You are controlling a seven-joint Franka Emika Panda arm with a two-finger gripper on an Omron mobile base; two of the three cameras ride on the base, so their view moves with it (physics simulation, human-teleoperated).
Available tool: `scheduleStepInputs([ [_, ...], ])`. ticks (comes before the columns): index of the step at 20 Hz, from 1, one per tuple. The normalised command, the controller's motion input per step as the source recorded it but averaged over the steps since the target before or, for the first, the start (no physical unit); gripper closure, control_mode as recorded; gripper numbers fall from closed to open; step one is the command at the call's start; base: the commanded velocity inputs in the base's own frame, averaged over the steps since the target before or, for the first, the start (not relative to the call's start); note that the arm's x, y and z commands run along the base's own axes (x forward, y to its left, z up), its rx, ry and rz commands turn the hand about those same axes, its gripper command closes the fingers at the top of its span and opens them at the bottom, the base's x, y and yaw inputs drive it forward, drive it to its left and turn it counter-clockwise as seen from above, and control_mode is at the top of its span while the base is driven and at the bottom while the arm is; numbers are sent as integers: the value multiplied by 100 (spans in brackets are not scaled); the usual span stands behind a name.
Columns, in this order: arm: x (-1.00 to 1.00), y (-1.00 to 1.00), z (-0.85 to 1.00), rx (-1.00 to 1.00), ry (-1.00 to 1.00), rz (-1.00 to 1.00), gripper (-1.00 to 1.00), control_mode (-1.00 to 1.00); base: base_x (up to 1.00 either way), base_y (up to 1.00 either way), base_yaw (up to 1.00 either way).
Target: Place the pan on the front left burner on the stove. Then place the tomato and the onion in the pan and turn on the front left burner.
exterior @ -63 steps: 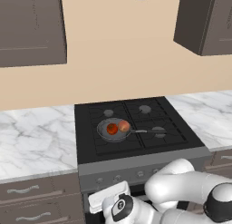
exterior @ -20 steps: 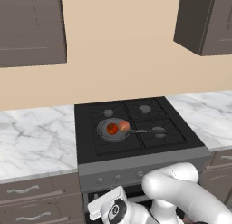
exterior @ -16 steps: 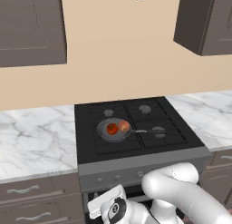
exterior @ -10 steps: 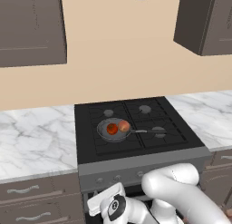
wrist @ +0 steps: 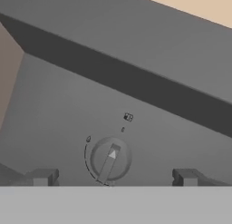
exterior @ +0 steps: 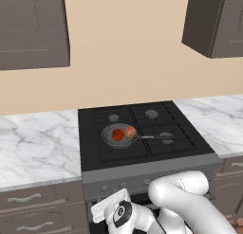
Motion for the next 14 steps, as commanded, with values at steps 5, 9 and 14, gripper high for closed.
scheduleStepInputs([
  [5,3,3,0,11,0,0,-100,-100,0,0,0],
  [9,8,0,0,11,0,0,-100,-100,0,0,0],
  [14,12,0,0,13,0,0,-100,-100,0,0,0],
])
